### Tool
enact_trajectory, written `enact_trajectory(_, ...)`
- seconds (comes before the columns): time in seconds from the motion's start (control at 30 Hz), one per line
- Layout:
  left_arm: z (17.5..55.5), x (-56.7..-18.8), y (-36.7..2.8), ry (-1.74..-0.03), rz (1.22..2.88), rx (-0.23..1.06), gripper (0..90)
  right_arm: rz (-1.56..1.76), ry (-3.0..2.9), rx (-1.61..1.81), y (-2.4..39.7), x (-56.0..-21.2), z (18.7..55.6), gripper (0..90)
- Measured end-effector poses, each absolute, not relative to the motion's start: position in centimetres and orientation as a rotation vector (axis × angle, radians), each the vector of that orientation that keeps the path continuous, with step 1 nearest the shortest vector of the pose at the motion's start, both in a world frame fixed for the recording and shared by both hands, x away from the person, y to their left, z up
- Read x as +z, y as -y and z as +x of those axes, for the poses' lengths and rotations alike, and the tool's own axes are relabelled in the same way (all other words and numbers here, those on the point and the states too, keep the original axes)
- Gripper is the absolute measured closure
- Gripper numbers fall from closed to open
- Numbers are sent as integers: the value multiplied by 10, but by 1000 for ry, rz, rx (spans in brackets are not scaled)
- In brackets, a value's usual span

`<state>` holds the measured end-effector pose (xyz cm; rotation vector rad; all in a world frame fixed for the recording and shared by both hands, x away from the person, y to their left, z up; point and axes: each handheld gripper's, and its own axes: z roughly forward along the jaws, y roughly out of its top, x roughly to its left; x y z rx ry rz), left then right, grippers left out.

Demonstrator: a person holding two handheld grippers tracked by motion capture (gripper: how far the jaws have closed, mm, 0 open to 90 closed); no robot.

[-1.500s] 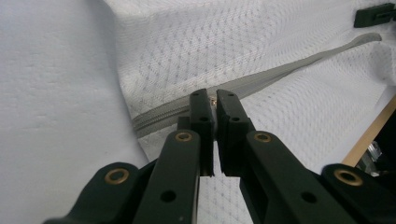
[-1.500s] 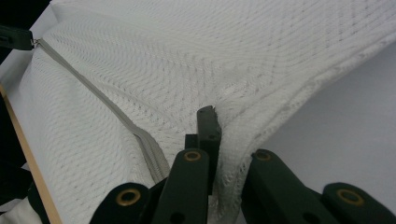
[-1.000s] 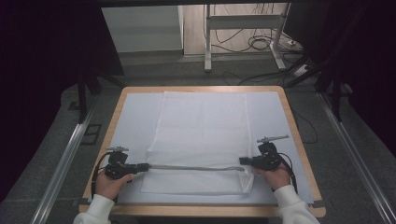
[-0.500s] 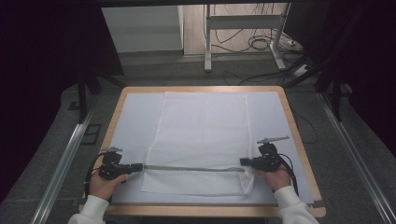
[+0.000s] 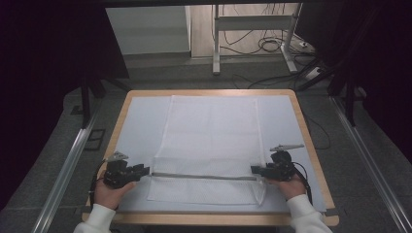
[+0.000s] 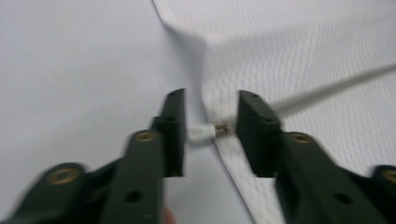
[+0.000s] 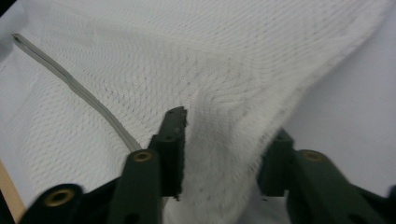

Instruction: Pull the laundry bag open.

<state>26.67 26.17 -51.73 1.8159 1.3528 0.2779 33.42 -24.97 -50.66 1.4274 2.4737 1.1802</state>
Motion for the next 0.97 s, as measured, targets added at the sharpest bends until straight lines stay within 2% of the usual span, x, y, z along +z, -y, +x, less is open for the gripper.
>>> enact_trajectory(0.07, 266, -515, -262, -1347, 1799, 308, 493, 1416, -2440, 1203, 256, -504, 329, 447)
enact_trajectory(0.13, 267, -514, -260, -1334, 1797, 312, 422, 1394, -2394, 1223, 264, -499, 324, 394)
enact_trajectory(0.3, 273, -505, -252, -1276, 1816, 298, 352, 1348, -2292, 1283, 280, -491, 314, 335)
enact_trajectory(0.63, 290, -503, -246, -1263, 1838, 274, 324, 1294, -2242, 1273, 305, -493, 308, 308)
enact_trajectory(0.97, 288, -502, -249, -1266, 1832, 264, 316, 1272, -2237, 1270, 302, -492, 309, 302)
